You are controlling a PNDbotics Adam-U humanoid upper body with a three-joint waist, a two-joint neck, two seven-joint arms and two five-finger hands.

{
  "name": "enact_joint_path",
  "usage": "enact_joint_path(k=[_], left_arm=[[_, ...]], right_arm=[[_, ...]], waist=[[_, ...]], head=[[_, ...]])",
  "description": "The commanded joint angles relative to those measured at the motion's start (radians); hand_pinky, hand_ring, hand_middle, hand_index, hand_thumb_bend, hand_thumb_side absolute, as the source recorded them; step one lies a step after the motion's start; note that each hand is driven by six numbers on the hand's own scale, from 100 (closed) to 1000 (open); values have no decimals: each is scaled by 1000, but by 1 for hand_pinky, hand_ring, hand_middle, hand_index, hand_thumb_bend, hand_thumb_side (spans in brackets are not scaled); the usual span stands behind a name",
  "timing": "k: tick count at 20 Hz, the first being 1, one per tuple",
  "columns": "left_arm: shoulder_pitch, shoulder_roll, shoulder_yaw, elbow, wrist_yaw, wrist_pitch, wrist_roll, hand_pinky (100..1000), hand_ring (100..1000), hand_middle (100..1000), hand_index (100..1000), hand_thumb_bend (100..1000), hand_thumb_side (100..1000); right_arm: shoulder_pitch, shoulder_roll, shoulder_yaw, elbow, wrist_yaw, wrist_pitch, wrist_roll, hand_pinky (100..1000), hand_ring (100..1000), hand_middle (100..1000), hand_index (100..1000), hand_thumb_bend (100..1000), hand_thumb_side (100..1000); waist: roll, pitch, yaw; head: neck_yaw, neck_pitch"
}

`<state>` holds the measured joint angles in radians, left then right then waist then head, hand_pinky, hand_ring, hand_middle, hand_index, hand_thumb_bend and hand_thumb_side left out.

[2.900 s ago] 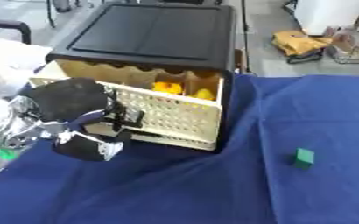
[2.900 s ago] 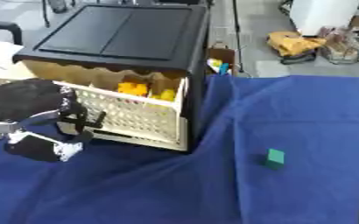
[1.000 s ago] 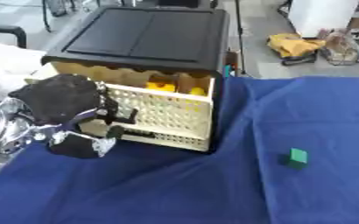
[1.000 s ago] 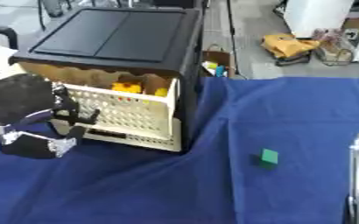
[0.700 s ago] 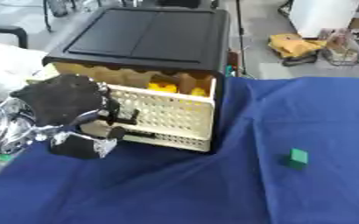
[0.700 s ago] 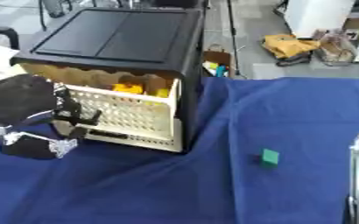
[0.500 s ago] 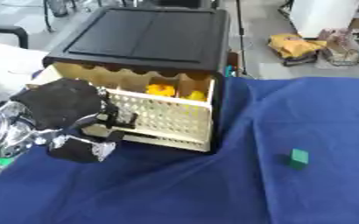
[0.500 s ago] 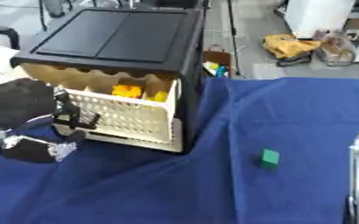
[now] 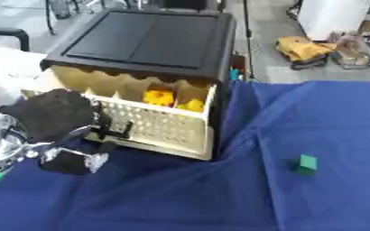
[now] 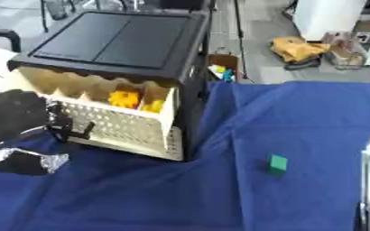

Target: Pick up objects from table and place into drawer.

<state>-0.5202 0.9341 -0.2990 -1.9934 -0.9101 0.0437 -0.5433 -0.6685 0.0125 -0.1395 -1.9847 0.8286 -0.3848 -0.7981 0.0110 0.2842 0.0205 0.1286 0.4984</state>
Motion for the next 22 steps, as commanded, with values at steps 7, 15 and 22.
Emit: enact_joint_path(k=[7, 15, 22], left_arm=[[-86, 9, 5, -7, 76, -4, 57, 100, 100, 100, 510, 100, 562], [-121, -5, -43, -7, 88, -31, 2, 100, 100, 100, 510, 100, 583], [-149, -31, -84, -7, 87, -49, -58, 100, 100, 100, 510, 100, 590]], right_arm=[[-14, 0, 2, -15, 11, -13, -13, 684, 722, 567, 709, 100, 1000], [-14, 2, 4, -15, 12, -14, -15, 684, 721, 566, 709, 100, 1000], [-12, 4, 4, -15, 13, -14, -19, 684, 722, 566, 709, 100, 1000]], waist=[[1, -27, 0], [2, -28, -1], [3, -29, -1]], head=[[6, -13], [11, -12], [15, -13]])
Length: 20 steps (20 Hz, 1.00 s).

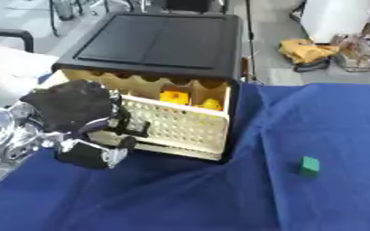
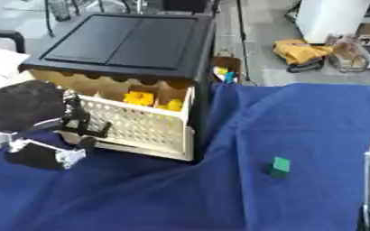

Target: Pick up objects from table and place into drawer.

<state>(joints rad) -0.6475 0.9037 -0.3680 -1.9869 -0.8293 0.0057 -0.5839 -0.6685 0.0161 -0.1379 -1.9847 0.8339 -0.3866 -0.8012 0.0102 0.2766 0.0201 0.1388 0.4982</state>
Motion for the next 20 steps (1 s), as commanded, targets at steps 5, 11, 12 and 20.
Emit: enact_joint_path(k=[5, 11, 12, 20], left_arm=[[-42, -20, -34, -13, 3, -18, -43, 100, 100, 100, 511, 100, 600], [-28, -21, -58, -13, -18, -15, -83, 100, 100, 100, 494, 100, 598], [-25, -18, -58, -13, -25, -15, -85, 100, 100, 100, 493, 100, 597], [35, 38, -32, -13, -84, -5, -57, 100, 100, 100, 493, 100, 583]], right_arm=[[-10, 0, 2, -15, 8, -12, -18, 683, 722, 566, 708, 100, 1000], [-10, -1, 1, -15, 9, -11, -22, 683, 722, 566, 708, 100, 1000], [-10, -2, 1, -15, 10, -10, -23, 683, 722, 566, 708, 100, 1000], [-8, -6, 0, -15, 11, -6, -27, 683, 722, 565, 707, 100, 1000]], waist=[[5, -22, -2], [6, -21, -4], [7, -21, -5], [10, -20, 0]], head=[[6, -15], [8, -17], [8, -17], [6, -15]])
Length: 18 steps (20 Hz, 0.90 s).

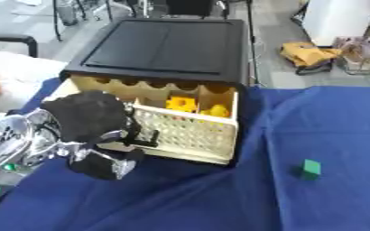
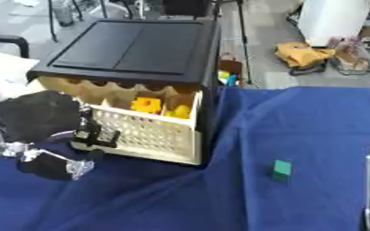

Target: Pick up objects from table and place into drawer.

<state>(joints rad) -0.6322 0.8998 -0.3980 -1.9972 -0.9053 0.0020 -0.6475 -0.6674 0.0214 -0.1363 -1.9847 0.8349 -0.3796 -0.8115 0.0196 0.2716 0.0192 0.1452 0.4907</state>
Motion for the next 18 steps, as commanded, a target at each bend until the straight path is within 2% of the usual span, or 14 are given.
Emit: enact_joint_path(k=[1, 6, 18], left_arm=[[32, 52, 2, -3, -13, 1, 12, 100, 100, 100, 492, 100, 584], [78, 78, 12, -3, -26, 10, 31, 100, 100, 100, 486, 100, 585], [64, 26, 44, -3, 47, 32, 99, 100, 100, 100, 451, 100, 589]], right_arm=[[-9, -11, -3, -15, 11, -12, -17, 683, 722, 564, 707, 100, 1000], [-10, -10, -3, -15, 13, -9, -23, 682, 721, 564, 706, 100, 1000], [-7, -10, -4, -15, 20, -5, -29, 682, 721, 564, 706, 100, 1000]], waist=[[1, -16, 1], [0, -16, 0], [-1, -23, 13]], head=[[0, -8], [2, -13], [0, -3]])
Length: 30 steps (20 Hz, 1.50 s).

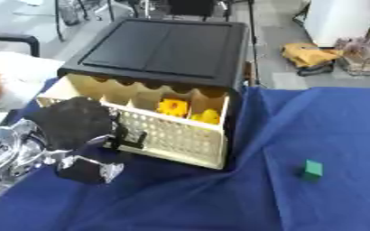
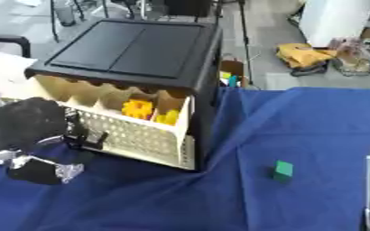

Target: Pick up objects from table and place into drawer.

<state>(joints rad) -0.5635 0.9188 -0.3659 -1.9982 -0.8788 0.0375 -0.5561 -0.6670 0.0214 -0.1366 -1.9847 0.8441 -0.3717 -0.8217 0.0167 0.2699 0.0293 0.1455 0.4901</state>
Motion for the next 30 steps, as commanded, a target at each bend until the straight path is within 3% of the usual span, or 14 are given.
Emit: enact_joint_path(k=[1, 25, 27, 30], left_arm=[[-4, 4, 12, -2, 25, -3, 6, 100, 100, 100, 449, 100, 593], [24, -12, 5, -2, 73, -11, -13, 100, 100, 100, 437, 100, 608], [26, -13, 7, -2, 82, -11, -10, 100, 100, 100, 448, 100, 624], [29, -14, 9, -2, 105, -13, -5, 100, 100, 100, 499, 100, 744]], right_arm=[[-7, -10, -4, -15, 11, -13, -20, 682, 721, 564, 706, 100, 1000], [-4, 14, 1, -15, 41, -5, -42, 681, 717, 566, 703, 100, 1000], [-4, 15, 1, -15, 42, -5, -44, 680, 717, 566, 703, 100, 1000], [-4, 15, 1, -15, 44, -4, -46, 680, 717, 565, 702, 100, 1000]], waist=[[2, -22, 5], [-12, -53, 26], [-12, -55, 27], [-13, -55, 28]], head=[[1, -1], [7, 9], [7, 8], [6, 7]])
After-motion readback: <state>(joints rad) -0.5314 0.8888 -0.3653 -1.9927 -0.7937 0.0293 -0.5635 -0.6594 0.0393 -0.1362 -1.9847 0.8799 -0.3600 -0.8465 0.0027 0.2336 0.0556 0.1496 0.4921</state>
